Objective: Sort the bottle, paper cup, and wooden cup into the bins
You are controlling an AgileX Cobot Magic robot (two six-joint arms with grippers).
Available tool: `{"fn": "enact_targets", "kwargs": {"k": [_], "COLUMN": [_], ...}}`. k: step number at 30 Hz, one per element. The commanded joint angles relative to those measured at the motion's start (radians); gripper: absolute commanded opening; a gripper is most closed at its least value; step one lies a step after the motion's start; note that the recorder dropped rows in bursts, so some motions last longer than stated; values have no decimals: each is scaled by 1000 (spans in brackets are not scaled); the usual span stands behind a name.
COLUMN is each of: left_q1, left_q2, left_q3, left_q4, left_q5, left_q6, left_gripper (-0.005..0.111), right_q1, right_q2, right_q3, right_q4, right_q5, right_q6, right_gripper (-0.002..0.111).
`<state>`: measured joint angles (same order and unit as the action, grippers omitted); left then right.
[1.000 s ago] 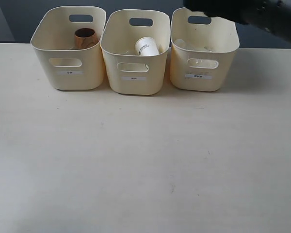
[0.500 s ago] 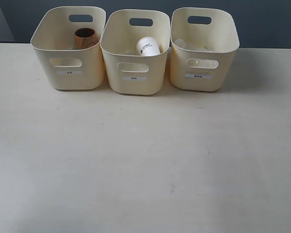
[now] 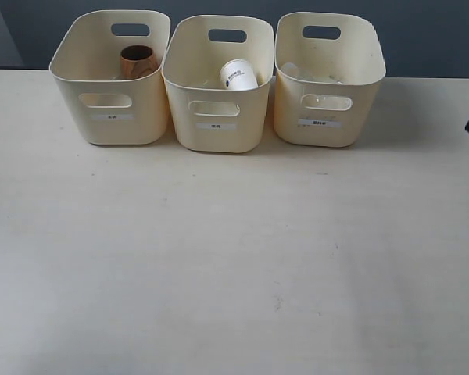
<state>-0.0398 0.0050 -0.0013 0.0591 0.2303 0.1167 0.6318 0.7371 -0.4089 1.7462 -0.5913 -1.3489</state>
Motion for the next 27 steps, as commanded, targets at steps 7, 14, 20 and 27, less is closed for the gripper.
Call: {"fn": "enact_targets", "kwargs": {"k": [7,14,20,27], "left_q1": [-3,-3,-3,-3], "left_q2": [-5,-5,-5,-5], "left_q3": [1,1,1,1], "left_q4": [6,6,6,6], "left_q5": [-5,-5,-5,-5], "left_q6": [-2,-2,-2,-2], "left_gripper": [0,0,0,0], "right_q1": [-2,-2,-4,-4], "right_q2": [-25,-25,-25,-77], "right_q3": [93,150,298,409], "right_q4": [-2,-2,-265,-428], "right_q5": [26,28,7,-115], "right_q6": [69,96,435,787], "right_gripper": [48,48,48,48]}}
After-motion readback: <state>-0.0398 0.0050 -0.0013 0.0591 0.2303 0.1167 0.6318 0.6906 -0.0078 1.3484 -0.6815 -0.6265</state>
